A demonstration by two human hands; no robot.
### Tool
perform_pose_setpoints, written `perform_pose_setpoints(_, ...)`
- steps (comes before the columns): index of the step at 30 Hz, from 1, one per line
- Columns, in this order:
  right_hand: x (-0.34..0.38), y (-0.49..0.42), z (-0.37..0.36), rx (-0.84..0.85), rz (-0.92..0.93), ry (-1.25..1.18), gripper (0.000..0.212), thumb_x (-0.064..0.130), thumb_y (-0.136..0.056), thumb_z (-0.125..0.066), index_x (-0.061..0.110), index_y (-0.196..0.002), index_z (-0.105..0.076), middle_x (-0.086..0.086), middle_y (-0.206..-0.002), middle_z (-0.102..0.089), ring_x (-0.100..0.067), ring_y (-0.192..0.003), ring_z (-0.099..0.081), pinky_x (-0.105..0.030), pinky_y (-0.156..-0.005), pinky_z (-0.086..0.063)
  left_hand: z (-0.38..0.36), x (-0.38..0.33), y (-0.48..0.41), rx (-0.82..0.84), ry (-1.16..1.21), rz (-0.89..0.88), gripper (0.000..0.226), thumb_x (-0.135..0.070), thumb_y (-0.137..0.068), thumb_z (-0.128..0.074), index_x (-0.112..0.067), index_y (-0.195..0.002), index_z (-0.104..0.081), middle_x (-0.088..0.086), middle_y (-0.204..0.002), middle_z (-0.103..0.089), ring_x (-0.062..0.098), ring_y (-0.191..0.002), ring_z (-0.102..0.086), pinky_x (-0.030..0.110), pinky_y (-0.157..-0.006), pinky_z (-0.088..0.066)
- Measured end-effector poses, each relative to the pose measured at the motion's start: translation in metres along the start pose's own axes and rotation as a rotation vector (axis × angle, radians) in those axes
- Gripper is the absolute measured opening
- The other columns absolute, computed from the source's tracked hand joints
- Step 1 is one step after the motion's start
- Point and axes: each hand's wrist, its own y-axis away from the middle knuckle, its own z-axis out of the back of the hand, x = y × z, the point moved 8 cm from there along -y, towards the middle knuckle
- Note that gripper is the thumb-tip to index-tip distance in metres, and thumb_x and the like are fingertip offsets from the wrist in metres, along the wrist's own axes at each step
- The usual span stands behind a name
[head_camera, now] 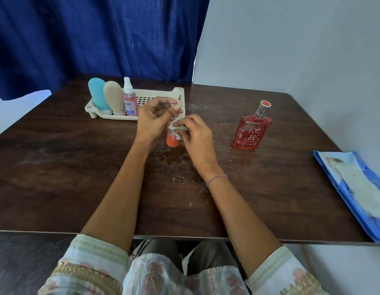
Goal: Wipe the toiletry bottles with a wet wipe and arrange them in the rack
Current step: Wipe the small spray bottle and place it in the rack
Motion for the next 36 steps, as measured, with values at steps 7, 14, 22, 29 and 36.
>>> perform_pose_setpoints(7, -0.010, 0.005, -0.012, 0.131, -0.080, -0.001, 0.014, -0.001, -0.081, -0.067, 0.007, -0.092, -0.070, -0.004, -0.100, -0.063, -0.014, -0.091, -0.061, -0.018, -0.083, -0.048, 0.004, 0.009, -0.001, -0.014, 0.110, 0.035, 0.015, -0.004, -0.089, -0.061, -0.005, -0.103, -0.063, 0.004, -0.089, -0.074, 0.024, -0.091, -0.070, 0.036, -0.085, -0.056)
perform_pose_setpoints(14, 0.004, 0.000, 0.007, -0.073, 0.016, -0.044, 0.021, -0.001, -0.087, -0.059, 0.004, -0.106, -0.067, -0.008, -0.107, -0.060, -0.013, -0.100, -0.058, -0.020, -0.093, -0.047, -0.013, 0.009, 0.001, 0.091, 0.203, 0.090, 0.015, -0.002, -0.092, -0.054, -0.007, -0.103, -0.062, 0.002, -0.091, -0.074, 0.017, -0.093, -0.069, 0.029, -0.084, -0.055)
perform_pose_setpoints(22, 0.001, 0.002, -0.008, 0.068, -0.006, -0.096, 0.023, -0.003, -0.084, -0.061, 0.006, -0.105, -0.058, -0.006, -0.110, -0.056, -0.015, -0.097, -0.059, -0.028, -0.084, -0.053, -0.006, 0.013, 0.002, -0.011, 0.329, 0.122, 0.013, -0.001, -0.092, -0.052, -0.005, -0.101, -0.060, 0.001, -0.083, -0.072, 0.014, -0.086, -0.068, 0.029, -0.081, -0.056)
perform_pose_setpoints(29, 0.005, 0.013, -0.030, 0.288, 0.045, -0.090, 0.023, -0.001, -0.080, -0.067, 0.010, -0.100, -0.066, -0.003, -0.099, -0.052, -0.007, -0.089, -0.054, -0.013, -0.081, -0.044, 0.031, 0.020, 0.001, -0.340, 0.586, 0.193, 0.010, -0.009, -0.093, -0.055, -0.011, -0.098, -0.063, 0.003, -0.084, -0.067, 0.013, -0.083, -0.065, 0.028, -0.076, -0.053)
perform_pose_setpoints(36, 0.016, 0.008, -0.018, 0.167, 0.119, -0.118, 0.021, 0.000, -0.077, -0.071, 0.009, -0.095, -0.067, -0.004, -0.097, -0.049, -0.013, -0.096, -0.052, -0.022, -0.086, -0.049, 0.031, 0.037, 0.006, -0.514, 0.899, 0.390, 0.016, -0.014, -0.095, -0.053, -0.010, -0.105, -0.064, 0.006, -0.084, -0.065, 0.013, -0.072, -0.065, 0.029, -0.066, -0.055)
